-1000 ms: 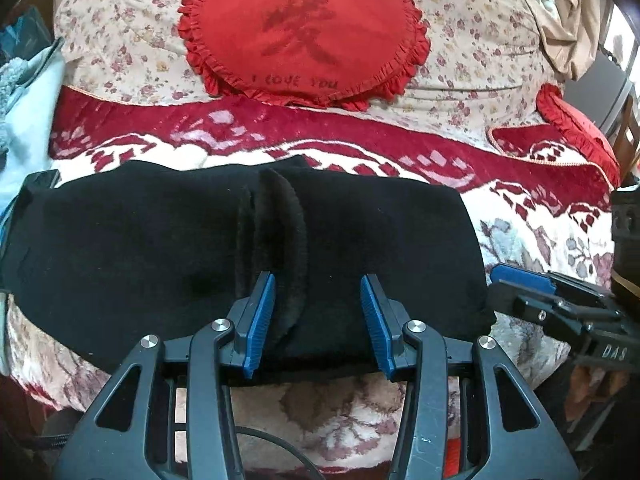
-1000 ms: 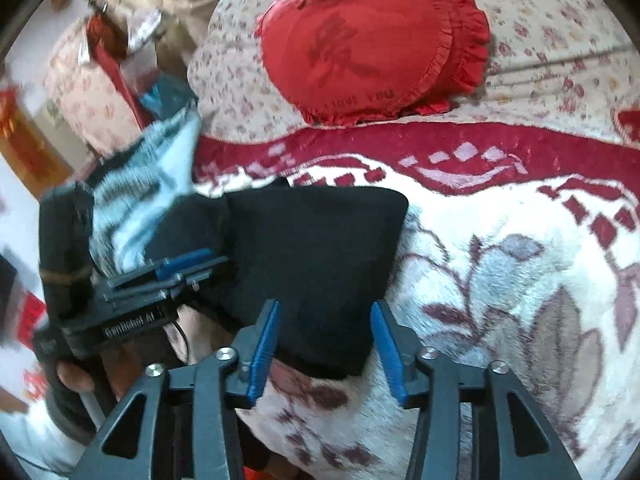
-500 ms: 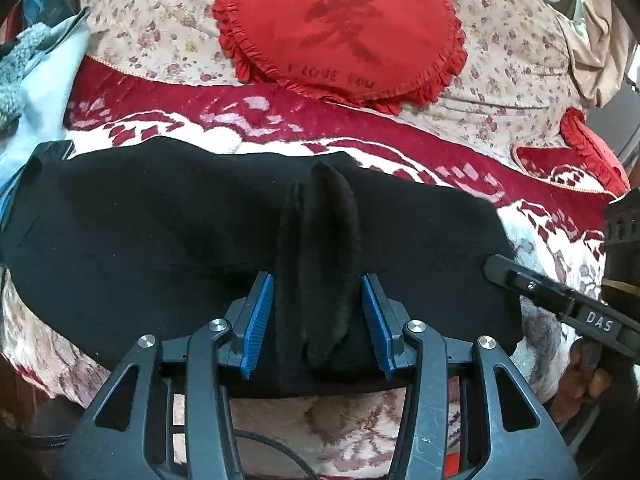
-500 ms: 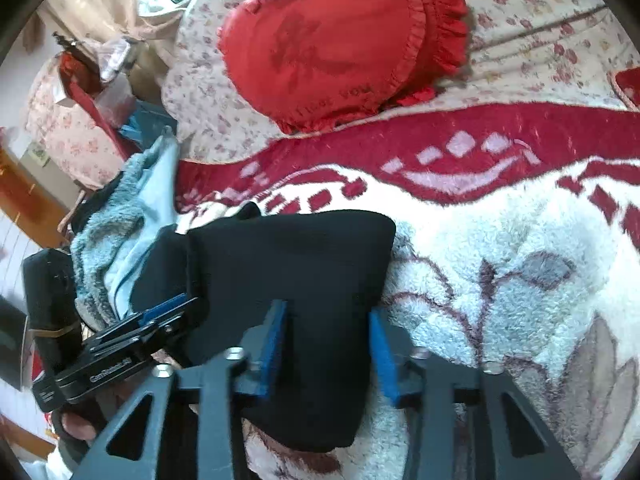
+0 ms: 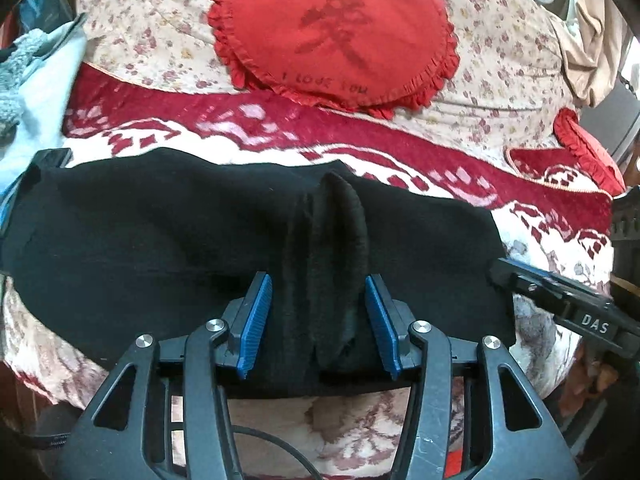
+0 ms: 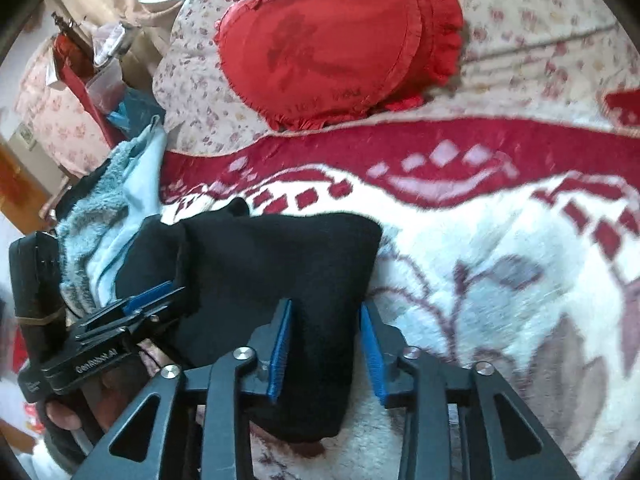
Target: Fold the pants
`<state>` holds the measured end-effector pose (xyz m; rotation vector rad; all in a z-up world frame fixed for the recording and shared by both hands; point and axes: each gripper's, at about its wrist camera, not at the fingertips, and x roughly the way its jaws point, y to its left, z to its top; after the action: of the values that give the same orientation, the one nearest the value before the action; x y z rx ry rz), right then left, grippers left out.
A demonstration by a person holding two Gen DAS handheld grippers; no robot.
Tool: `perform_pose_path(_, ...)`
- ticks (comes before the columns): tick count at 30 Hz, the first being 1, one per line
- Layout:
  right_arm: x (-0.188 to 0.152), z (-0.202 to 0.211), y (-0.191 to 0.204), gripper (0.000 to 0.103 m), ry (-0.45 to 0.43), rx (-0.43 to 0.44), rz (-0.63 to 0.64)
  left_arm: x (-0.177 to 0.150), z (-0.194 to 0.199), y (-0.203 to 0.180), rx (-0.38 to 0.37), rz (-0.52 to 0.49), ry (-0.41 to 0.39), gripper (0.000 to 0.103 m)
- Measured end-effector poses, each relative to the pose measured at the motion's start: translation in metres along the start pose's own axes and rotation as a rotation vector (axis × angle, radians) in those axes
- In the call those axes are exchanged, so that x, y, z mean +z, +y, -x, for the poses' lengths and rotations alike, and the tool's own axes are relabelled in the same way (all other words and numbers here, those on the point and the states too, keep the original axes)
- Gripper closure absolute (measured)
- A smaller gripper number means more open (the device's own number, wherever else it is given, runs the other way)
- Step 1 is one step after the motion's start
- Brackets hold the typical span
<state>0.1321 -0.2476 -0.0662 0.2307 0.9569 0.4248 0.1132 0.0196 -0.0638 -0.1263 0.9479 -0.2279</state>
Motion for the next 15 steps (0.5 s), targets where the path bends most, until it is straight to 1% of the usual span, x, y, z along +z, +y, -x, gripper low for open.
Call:
perform_pose_path(1,0.002,0.005,0.005,0.07,-0.011,-0.016,0.022,0.001,0.002,0.003,-0.001,0.006,-0.004,0.055)
perform_pose_path(3,0.007,0.013,0.017,0.07,-0.029,-0.011,0.059,0.002,0.007,0.009,0.004,0.026,-0.01,0.055)
perform_pose_path(7,0.019,0.011,0.051,0.07,-0.028,0.057,0.123,0.002,0.016,0.023,0.027,0.057,-0.034,0.055)
perform_pose_path(9,0.022,0.001,0.068,0.07,-0.01,0.088,0.156,0.001,0.021,0.033,0.033,0.076,-0.039,0.055)
perform_pose_path(15,0.021,-0.046,0.113,0.07,0.067,0.085,0.263,-0.007,0.033,0.066,0.048,0.149,-0.03,0.055)
